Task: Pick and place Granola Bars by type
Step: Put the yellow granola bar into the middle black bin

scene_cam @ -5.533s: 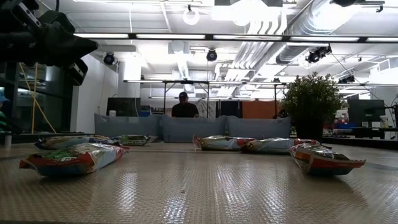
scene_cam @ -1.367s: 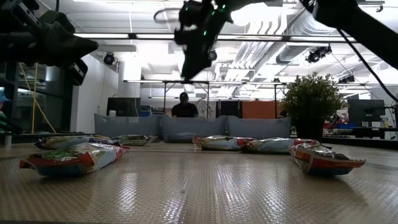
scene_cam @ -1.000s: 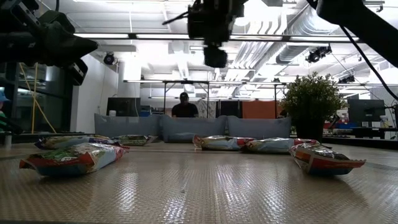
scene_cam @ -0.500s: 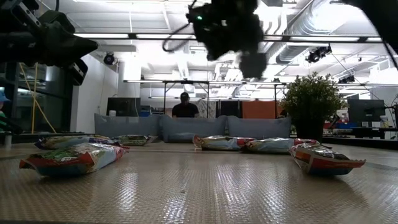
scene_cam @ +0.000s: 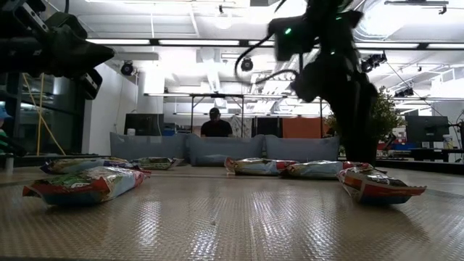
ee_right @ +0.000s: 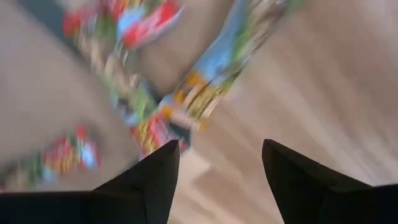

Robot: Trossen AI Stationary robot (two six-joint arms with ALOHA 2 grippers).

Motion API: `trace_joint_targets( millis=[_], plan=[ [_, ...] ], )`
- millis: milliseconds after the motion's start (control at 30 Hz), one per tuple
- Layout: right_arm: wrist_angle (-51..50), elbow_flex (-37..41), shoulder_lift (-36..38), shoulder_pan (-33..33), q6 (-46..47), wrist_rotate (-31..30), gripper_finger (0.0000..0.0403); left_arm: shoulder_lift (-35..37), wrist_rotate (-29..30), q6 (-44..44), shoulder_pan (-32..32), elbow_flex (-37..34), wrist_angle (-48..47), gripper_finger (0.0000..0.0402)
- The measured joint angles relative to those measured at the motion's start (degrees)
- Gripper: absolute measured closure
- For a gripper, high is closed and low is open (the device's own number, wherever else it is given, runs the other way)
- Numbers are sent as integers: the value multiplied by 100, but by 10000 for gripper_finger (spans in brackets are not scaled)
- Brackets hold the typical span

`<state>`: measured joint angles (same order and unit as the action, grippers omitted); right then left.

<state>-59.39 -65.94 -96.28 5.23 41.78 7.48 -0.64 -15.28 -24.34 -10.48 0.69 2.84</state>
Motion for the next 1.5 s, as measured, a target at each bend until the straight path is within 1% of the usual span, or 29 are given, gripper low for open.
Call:
trace_joint_targets(
  millis=[200, 267, 333, 500, 867, 1100, 1500],
  plan=[
    [1753, 998, 716, -6, 1527, -455, 187, 0, -1, 0, 0, 0, 1, 401],
    [2356, 1294, 739, -4, 1838, -489, 187, 0, -2, 0, 0, 0, 1, 401],
    [2651, 1542, 727, 14, 2012, -526, 187, 0, -1, 0, 0, 0, 1, 401],
    [2752, 1822, 736, 138, 2125, -686, 187, 0, -3, 0, 0, 0, 1, 401],
    [2826, 1828, 713, 374, 1769, -777, 187, 0, -8, 0, 0, 0, 1, 401],
    [3329, 1825, 292, 457, 1636, -506, 187, 0, -23, 0, 0, 0, -1, 401],
    [3150, 1524, -173, 452, 1506, -546, 187, -2, -19, 0, 0, 0, 0, 401]
  ],
)
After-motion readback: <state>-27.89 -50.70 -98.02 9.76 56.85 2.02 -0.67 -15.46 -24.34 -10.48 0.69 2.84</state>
